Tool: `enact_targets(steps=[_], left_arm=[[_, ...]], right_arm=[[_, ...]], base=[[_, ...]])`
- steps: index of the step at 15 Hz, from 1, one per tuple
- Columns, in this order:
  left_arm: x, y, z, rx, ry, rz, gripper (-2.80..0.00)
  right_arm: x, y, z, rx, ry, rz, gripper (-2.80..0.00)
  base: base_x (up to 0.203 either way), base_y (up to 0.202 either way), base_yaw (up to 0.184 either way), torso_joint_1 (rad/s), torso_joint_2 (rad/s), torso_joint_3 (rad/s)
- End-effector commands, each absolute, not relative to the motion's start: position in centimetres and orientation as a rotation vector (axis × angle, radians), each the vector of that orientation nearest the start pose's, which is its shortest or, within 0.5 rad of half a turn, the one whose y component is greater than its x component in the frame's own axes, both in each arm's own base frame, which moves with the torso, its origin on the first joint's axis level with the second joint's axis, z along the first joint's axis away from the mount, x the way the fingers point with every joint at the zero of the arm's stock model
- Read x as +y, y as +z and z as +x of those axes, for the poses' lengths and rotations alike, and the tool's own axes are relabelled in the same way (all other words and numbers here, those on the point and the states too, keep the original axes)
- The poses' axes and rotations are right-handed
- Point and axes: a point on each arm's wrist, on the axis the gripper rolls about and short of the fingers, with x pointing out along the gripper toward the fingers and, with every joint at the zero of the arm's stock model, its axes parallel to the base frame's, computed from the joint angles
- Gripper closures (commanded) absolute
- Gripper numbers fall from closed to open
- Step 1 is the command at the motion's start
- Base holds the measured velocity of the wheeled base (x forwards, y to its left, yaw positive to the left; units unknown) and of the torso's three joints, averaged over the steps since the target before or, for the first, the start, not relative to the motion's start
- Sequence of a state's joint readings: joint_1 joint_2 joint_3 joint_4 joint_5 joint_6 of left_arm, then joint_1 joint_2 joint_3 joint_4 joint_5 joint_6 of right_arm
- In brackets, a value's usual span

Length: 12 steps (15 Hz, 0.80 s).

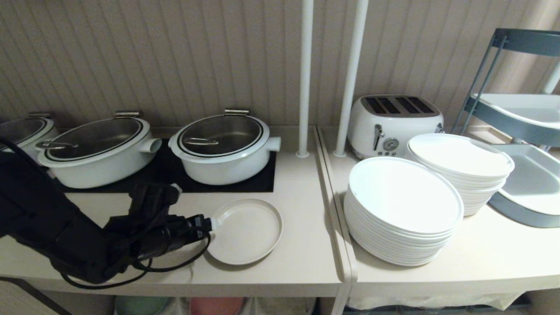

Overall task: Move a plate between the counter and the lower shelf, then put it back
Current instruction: Put the plate

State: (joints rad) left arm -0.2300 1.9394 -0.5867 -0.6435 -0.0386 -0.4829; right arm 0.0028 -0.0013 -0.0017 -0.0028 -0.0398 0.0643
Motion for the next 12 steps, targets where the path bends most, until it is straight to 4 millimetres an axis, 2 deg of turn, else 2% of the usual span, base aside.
enact_targets(steps=[1, 10, 11, 12], left_arm=[[-6.7, 6.8, 28.1, 0.731, -0.088, -0.398, -2.80], [-6.5, 7.4, 27.0, 0.713, -0.065, -0.389, -2.80], [-6.5, 7.5, 27.0, 0.711, -0.067, -0.390, 0.00], [-6.5, 7.5, 27.0, 0.709, -0.068, -0.389, 0.00]], right_arm=[[-0.1, 7.6, -2.3, -0.006, -0.037, 0.065, 0.00], [-0.1, 7.6, -2.3, -0.006, -0.037, 0.064, 0.00], [-0.1, 7.6, -2.3, -0.006, -0.037, 0.065, 0.00], [-0.1, 7.6, -2.3, -0.006, -0.037, 0.065, 0.00]], base=[[0.000, 0.000, 0.000, 0.000, 0.00, 0.000], [0.000, 0.000, 0.000, 0.000, 0.00, 0.000], [0.000, 0.000, 0.000, 0.000, 0.00, 0.000], [0.000, 0.000, 0.000, 0.000, 0.00, 0.000]])
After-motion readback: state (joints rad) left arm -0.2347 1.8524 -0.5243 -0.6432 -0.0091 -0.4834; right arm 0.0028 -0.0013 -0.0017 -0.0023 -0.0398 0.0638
